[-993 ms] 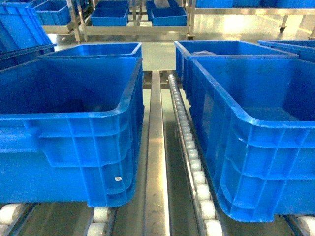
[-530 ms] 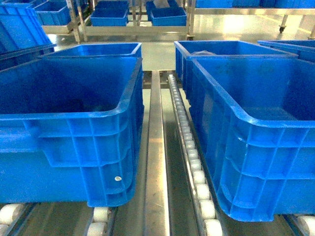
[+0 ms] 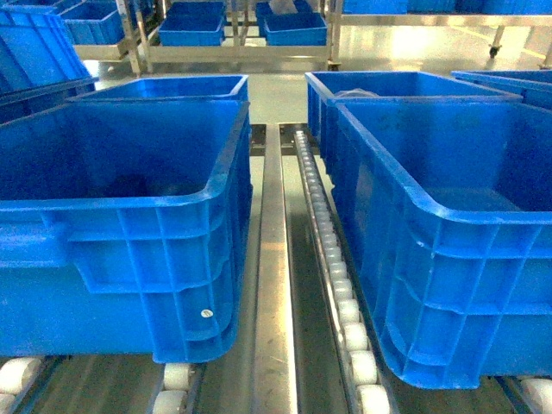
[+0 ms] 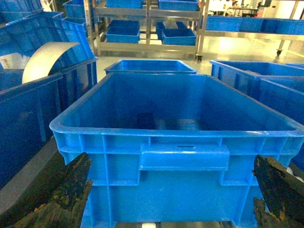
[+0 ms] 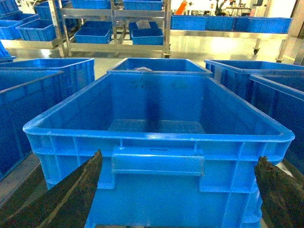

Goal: Sort blue parts and orange caps into right shelf containers

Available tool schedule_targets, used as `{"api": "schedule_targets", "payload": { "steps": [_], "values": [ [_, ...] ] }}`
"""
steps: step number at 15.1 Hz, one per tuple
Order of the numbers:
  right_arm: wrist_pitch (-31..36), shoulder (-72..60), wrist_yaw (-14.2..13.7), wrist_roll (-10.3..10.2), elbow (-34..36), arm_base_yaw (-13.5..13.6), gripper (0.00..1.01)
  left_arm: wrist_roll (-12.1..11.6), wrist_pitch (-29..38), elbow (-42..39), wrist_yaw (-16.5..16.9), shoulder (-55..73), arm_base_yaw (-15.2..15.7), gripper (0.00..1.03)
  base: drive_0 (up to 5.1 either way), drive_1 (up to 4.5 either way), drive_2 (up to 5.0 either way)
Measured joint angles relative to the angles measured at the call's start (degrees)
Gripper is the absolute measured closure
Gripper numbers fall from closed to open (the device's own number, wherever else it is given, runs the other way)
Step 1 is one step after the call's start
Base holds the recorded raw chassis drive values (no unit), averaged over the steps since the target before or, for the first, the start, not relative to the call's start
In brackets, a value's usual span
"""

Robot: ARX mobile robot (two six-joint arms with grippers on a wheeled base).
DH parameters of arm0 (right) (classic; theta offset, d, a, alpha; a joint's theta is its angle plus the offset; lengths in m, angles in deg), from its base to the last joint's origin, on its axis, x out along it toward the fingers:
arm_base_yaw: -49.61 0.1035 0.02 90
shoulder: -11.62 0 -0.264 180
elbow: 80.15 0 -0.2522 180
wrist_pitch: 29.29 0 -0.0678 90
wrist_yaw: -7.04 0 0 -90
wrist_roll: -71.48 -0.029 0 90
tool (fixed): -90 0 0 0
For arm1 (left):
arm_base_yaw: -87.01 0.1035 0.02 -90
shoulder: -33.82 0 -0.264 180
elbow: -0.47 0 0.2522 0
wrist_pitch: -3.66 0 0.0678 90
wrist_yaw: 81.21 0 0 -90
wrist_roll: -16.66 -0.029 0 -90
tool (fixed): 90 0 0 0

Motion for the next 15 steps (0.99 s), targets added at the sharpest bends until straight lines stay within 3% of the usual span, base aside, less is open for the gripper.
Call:
{"api": "schedule_targets", "payload": {
  "steps": [15],
  "values": [
    [0.0, 0.0, 0.0, 0.0, 0.0, 0.0, 0.03, 0.0, 0.0, 0.0, 0.0, 0.0, 0.0, 0.05, 0.0, 0.0, 0.0]
  ]
}}
